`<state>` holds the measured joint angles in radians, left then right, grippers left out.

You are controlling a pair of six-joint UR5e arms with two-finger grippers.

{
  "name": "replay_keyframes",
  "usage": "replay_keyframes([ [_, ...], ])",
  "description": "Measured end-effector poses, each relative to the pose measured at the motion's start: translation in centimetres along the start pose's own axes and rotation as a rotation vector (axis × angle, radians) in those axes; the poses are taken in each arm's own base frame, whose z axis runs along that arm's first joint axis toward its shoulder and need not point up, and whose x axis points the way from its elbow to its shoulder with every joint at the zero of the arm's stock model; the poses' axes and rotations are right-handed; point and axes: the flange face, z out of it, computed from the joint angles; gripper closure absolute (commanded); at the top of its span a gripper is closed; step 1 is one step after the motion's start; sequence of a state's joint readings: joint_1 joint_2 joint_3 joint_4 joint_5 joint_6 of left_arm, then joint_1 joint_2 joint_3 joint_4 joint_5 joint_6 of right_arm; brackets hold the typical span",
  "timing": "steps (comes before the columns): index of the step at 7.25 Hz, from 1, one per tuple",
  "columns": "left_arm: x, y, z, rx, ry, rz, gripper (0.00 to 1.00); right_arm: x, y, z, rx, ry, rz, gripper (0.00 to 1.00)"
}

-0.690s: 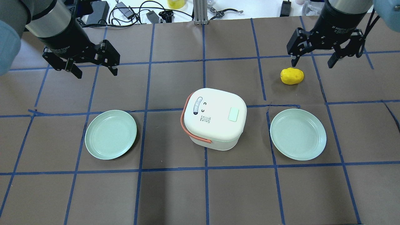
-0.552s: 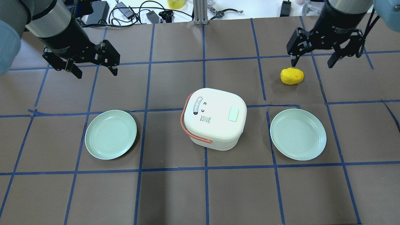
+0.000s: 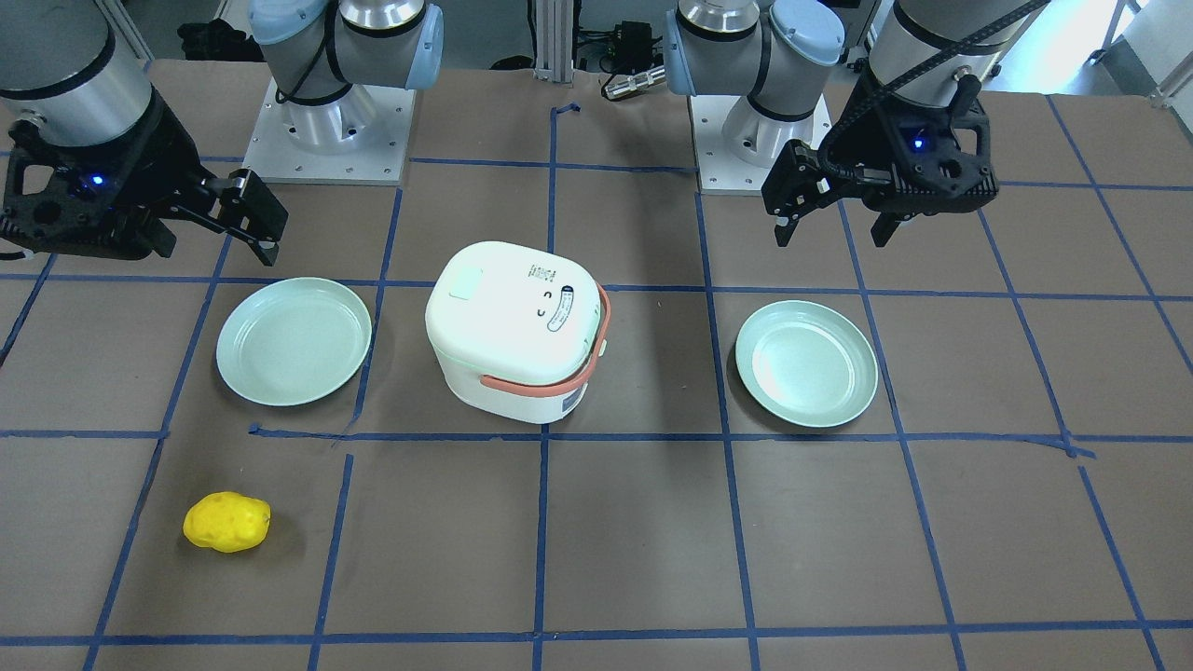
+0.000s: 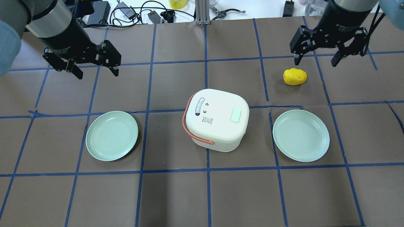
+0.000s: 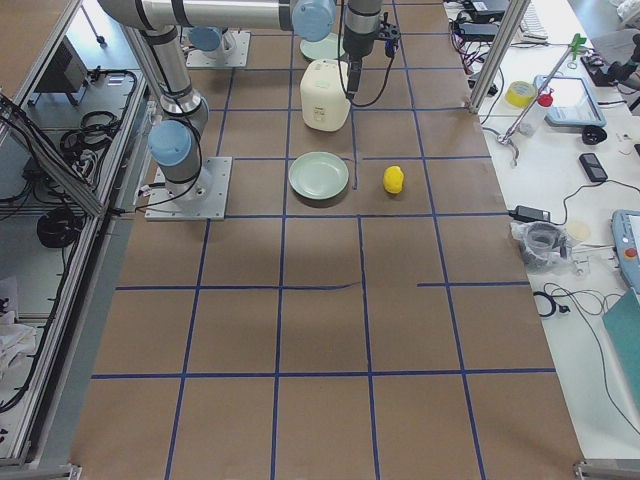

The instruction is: Press rice cooker button

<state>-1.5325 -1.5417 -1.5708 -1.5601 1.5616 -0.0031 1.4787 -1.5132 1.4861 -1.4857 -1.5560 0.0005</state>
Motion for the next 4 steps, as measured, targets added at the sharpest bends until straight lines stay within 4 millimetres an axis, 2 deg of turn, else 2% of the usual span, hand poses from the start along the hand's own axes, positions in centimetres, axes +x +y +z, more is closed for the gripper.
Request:
replay_keyframes([
  [4, 0.00, 0.00, 0.01, 0.000, 0.000, 0.000, 0.00, 0.04, 0.08, -0.14, -0.004, 0.005, 0.001, 0.00],
])
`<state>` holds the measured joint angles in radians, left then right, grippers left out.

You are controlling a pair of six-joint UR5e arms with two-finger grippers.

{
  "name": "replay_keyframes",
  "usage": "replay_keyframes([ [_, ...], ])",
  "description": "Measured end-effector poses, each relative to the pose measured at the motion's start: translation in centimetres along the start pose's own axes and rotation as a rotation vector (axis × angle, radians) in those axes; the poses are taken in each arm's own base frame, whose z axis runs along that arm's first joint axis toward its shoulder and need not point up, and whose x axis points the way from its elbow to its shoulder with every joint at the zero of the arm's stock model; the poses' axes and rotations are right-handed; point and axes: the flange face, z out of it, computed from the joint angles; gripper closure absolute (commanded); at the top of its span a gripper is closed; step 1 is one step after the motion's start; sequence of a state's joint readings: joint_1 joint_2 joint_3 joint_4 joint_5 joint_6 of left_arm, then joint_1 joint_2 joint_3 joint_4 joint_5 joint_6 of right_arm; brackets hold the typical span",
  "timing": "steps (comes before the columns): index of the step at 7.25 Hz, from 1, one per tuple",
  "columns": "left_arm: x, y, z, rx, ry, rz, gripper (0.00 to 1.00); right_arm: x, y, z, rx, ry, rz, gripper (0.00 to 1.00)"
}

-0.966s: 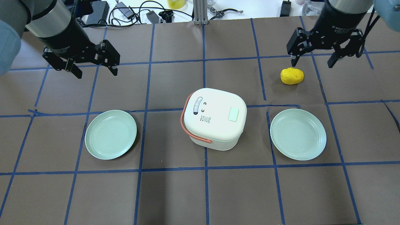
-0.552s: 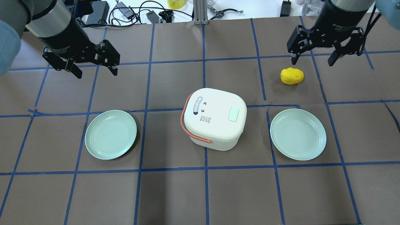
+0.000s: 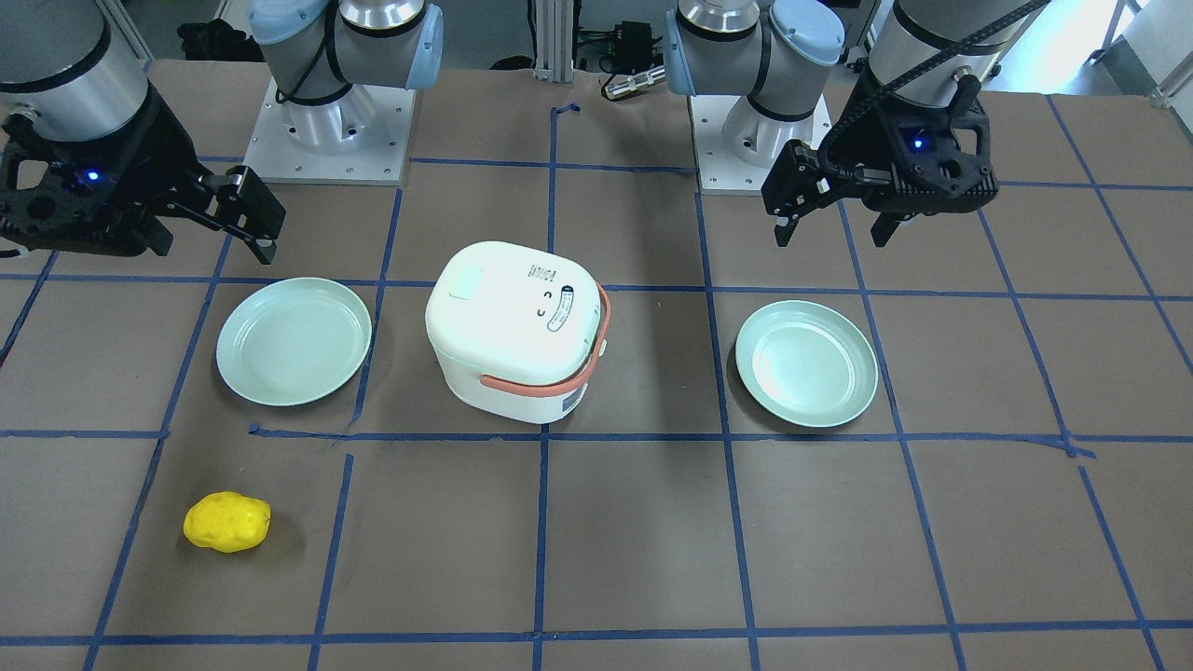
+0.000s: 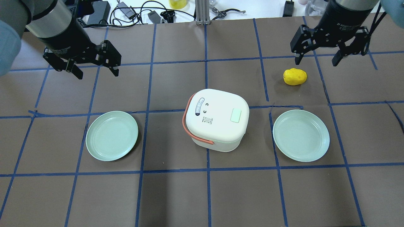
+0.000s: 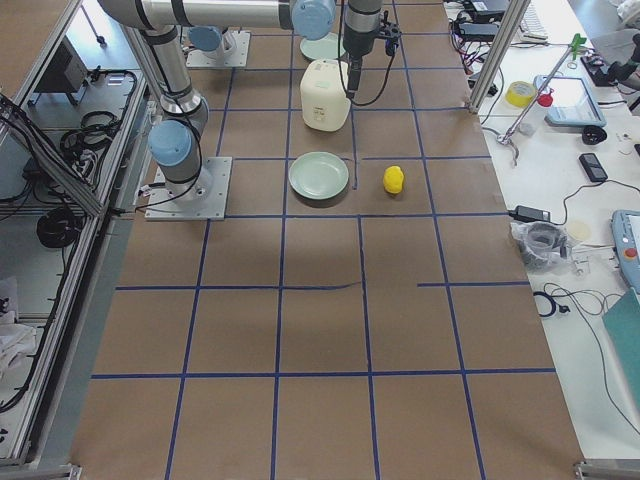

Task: Press rice cooker button
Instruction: 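Move the right gripper over the rice cooker's pale green lid button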

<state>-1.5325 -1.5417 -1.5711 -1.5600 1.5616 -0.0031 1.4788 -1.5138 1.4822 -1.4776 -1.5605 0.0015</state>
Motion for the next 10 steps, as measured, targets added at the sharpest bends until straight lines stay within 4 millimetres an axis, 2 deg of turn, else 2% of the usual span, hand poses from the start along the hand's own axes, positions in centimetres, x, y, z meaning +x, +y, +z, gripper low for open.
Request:
replay_keyframes([
  [2, 0.0, 0.0, 0.0, 0.000, 0.000, 0.000, 0.00, 0.1, 0.0, 0.0, 0.002, 0.010, -0.001, 0.01],
  [3, 0.0, 0.0, 0.0, 0.000, 0.000, 0.000, 0.00, 0.0, -0.2, -0.1, 0.019, 0.007, 0.001, 0.47],
  [4, 0.0, 0.0, 0.0, 0.000, 0.000, 0.000, 0.00, -0.4, -0.4, -0.5, 0.048, -0.012, 0.001, 0.86],
  [5, 0.0, 0.0, 0.0, 0.000, 0.000, 0.000, 0.00, -1.6, -0.3, -0.7, 0.065, -0.044, 0.002, 1.00],
  [7, 0.0, 0.0, 0.0, 0.000, 0.000, 0.000, 0.00, -5.7, 0.8, -0.4, 0.060, -0.079, 0.020, 1.00],
  [10, 0.0, 0.0, 0.0, 0.000, 0.000, 0.000, 0.00, -12.7, 3.0, 2.1, 0.001, -0.089, 0.039, 1.00],
])
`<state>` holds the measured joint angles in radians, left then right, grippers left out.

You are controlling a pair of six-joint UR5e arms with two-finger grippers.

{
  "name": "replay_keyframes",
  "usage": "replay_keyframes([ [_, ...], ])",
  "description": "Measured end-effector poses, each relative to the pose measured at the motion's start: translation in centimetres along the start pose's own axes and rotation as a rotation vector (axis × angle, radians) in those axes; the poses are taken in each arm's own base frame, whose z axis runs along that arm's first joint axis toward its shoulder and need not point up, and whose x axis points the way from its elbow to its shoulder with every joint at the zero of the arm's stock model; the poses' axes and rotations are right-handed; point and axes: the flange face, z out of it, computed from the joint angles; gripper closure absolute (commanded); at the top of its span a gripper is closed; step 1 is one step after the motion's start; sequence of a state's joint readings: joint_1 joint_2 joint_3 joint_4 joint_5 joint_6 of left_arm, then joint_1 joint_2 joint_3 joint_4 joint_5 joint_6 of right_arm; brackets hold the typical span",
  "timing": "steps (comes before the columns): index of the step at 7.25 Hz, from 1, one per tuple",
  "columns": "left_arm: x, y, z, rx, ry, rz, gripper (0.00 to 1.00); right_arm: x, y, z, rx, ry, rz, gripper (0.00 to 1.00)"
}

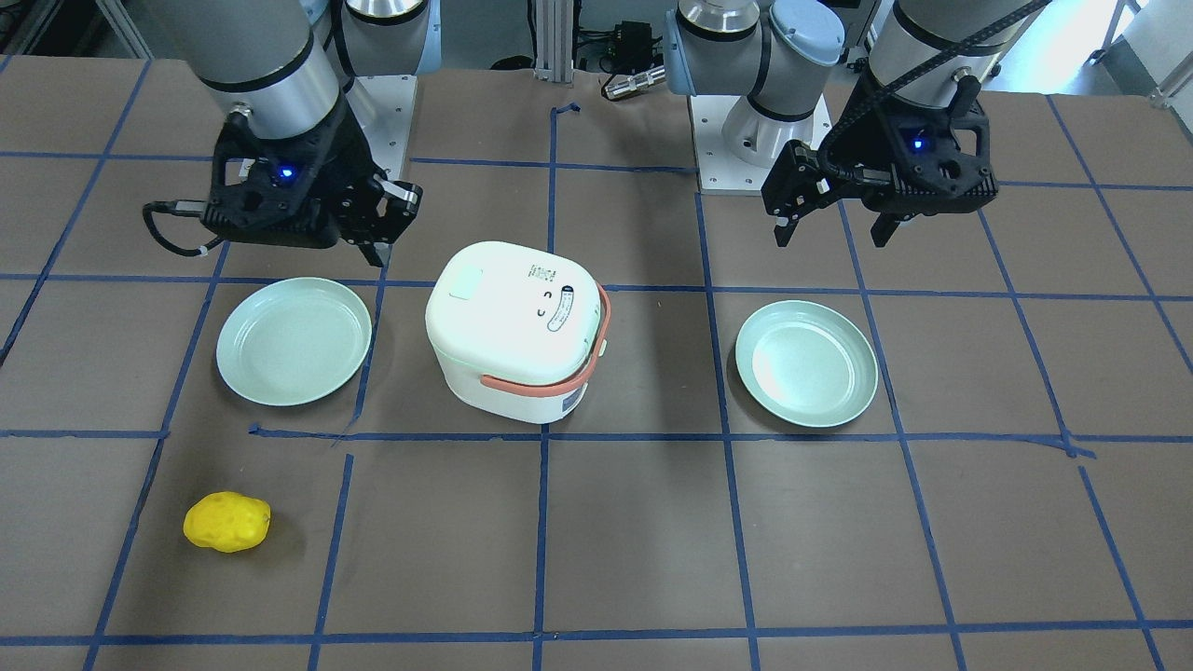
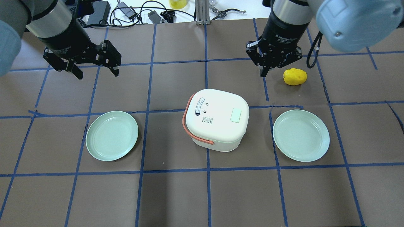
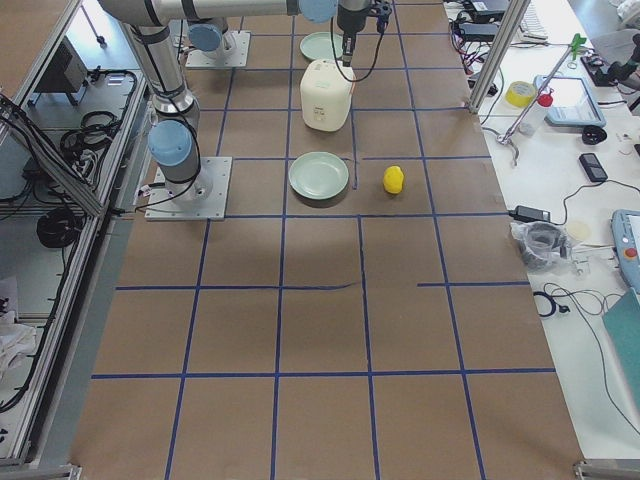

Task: Press rice cooker button
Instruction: 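Move the right gripper over the rice cooker's pale green lid button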

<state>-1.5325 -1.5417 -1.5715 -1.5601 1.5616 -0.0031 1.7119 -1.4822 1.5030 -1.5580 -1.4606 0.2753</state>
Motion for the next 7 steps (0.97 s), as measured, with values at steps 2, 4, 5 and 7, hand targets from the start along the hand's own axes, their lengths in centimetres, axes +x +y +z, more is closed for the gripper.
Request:
replay_keyframes([
  [2, 0.0, 0.0, 0.0, 0.000, 0.000, 0.000, 0.00, -2.5, 1.2, 3.3, -0.054, 0.006, -0.008, 1.00],
  [4, 0.0, 0.0, 0.0, 0.000, 0.000, 0.000, 0.00, -2.8, 2.1, 6.3, -0.095, 0.012, -0.013, 1.00],
  [5, 0.0, 0.0, 0.0, 0.001, 0.000, 0.000, 0.00, -2.7, 2.3, 7.3, -0.110, 0.012, -0.011, 1.00],
  [7, 0.0, 0.0, 0.0, 0.000, 0.000, 0.000, 0.00, -2.7, 2.4, 8.9, -0.133, 0.018, -0.012, 1.00],
])
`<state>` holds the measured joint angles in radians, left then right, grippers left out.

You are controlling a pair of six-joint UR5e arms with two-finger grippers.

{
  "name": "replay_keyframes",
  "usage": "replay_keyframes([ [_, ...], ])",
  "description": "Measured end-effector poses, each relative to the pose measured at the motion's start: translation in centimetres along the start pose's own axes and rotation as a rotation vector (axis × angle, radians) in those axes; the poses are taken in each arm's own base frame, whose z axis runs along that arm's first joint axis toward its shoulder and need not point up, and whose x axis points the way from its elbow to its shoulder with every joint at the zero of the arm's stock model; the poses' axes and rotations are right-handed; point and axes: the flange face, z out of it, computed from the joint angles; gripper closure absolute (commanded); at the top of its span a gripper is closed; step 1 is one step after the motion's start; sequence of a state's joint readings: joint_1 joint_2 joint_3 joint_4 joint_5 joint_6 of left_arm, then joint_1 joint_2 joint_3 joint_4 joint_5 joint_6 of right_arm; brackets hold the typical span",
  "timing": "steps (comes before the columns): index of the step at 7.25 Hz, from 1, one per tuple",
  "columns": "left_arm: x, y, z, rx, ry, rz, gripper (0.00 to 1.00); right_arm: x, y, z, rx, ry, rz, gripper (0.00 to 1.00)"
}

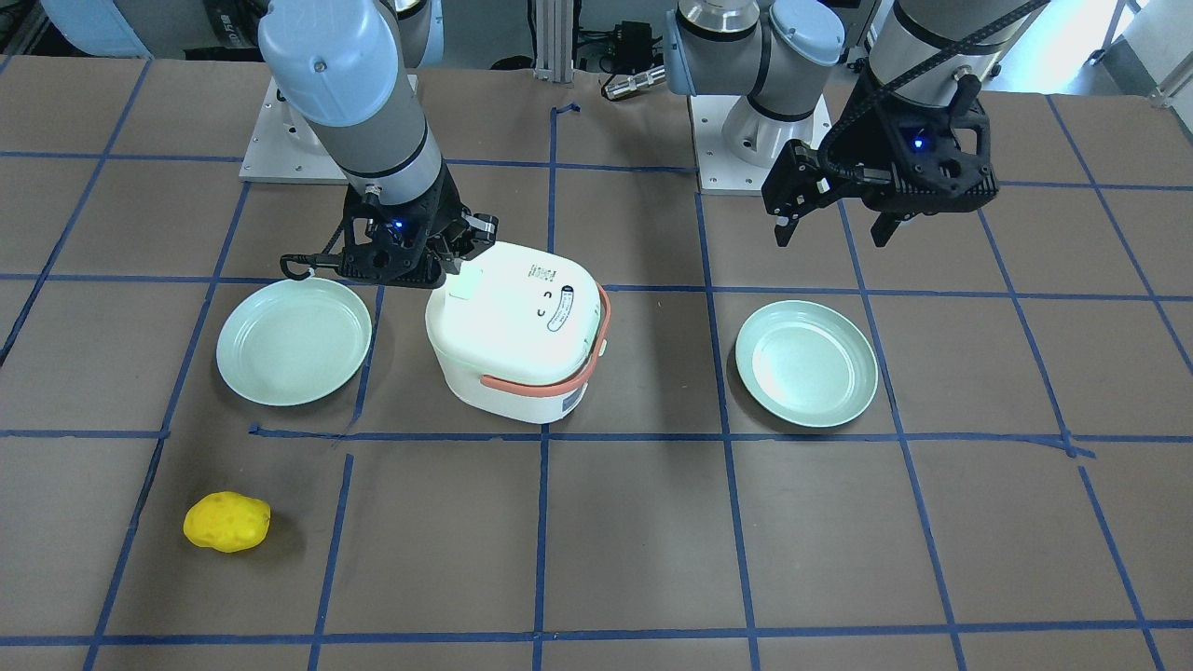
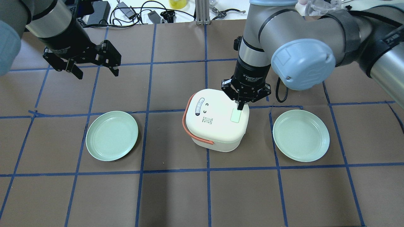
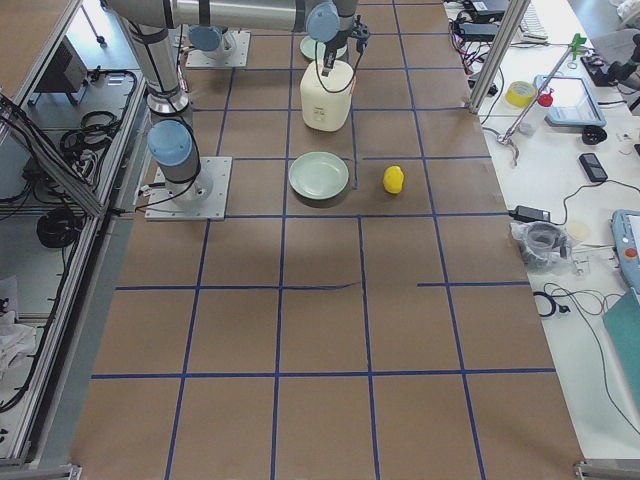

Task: Press rice cooker button
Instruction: 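Move the right gripper over the rice cooker's pale green lid button, then press down on the green button with the closed right gripper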

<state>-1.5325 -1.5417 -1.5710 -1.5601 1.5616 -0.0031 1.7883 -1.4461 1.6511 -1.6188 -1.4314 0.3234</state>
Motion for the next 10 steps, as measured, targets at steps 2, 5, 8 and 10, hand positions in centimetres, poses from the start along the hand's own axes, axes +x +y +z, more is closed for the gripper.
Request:
replay_keyframes([
  [2, 0.0, 0.0, 0.1, -0.001, 0.000, 0.000, 0.00, -0.5, -0.5, 1.4, -0.014, 0.006, -0.008, 1.00],
  [5, 0.0, 0.0, 0.0, 0.000, 0.000, 0.000, 0.00, -0.8, -0.6, 2.2, -0.018, 0.010, -0.013, 1.00],
  [8, 0.0, 0.0, 0.0, 0.000, 0.000, -0.001, 0.00, -0.8, -0.9, 2.9, -0.028, 0.014, -0.010, 1.00],
  [10, 0.0, 0.0, 0.0, 0.000, 0.000, 0.000, 0.00, -0.8, -1.3, 3.2, -0.028, 0.015, -0.003, 1.00],
])
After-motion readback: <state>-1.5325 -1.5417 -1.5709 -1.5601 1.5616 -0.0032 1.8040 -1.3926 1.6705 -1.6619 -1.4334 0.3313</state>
